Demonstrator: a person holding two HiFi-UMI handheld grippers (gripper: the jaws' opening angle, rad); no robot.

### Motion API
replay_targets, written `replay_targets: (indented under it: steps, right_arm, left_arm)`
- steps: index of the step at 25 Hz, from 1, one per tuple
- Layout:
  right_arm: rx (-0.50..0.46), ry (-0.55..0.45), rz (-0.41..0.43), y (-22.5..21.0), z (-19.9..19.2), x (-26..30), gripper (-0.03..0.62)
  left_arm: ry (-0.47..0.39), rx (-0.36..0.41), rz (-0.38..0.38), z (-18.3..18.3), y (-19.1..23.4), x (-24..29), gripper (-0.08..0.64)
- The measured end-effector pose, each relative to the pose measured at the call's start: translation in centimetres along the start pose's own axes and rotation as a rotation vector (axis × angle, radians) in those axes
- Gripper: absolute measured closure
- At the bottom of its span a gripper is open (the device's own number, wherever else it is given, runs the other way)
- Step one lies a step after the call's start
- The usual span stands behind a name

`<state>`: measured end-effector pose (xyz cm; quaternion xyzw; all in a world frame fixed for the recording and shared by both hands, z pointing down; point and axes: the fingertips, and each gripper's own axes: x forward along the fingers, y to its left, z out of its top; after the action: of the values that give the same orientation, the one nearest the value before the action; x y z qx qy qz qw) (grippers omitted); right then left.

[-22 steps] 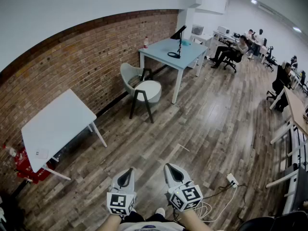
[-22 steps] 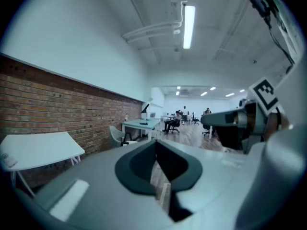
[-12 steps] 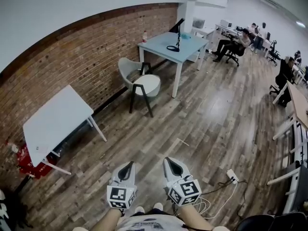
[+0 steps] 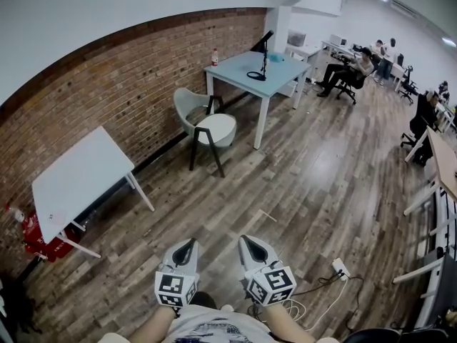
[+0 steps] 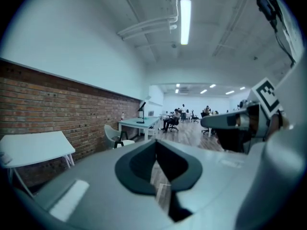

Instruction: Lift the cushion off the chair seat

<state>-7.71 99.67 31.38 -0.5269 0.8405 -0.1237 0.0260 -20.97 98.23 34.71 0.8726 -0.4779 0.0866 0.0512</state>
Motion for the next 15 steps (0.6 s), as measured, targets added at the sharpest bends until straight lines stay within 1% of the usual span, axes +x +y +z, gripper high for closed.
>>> replay_targets:
  steps: [4, 8, 12, 15]
  right_arm:
    - [0.007, 0.007, 0.001, -2.0, 0.1, 1.9, 0.595]
    - [0.011, 0.014, 0.000, -4.6, 0.3, 5.6, 0.595]
    - [0.011, 0.033, -0.007, -7.8, 0.5, 11.9, 0.595]
    - [0.015, 0.038, -0.003, -10.0, 1.7, 17.9, 0.595]
  left_arm:
    - [0.000, 0.015, -0.013, 0.3, 0.2, 2.8, 0.569]
    - [-0.010, 0.018, -0.018, 1.0, 2.0, 7.4, 0.569]
    - [-0.018, 0.007, -0.024, 1.6, 5.5, 13.5, 0.568]
    - [-0.012, -0.011, -0.032, 2.2, 8.8, 18.8, 0.568]
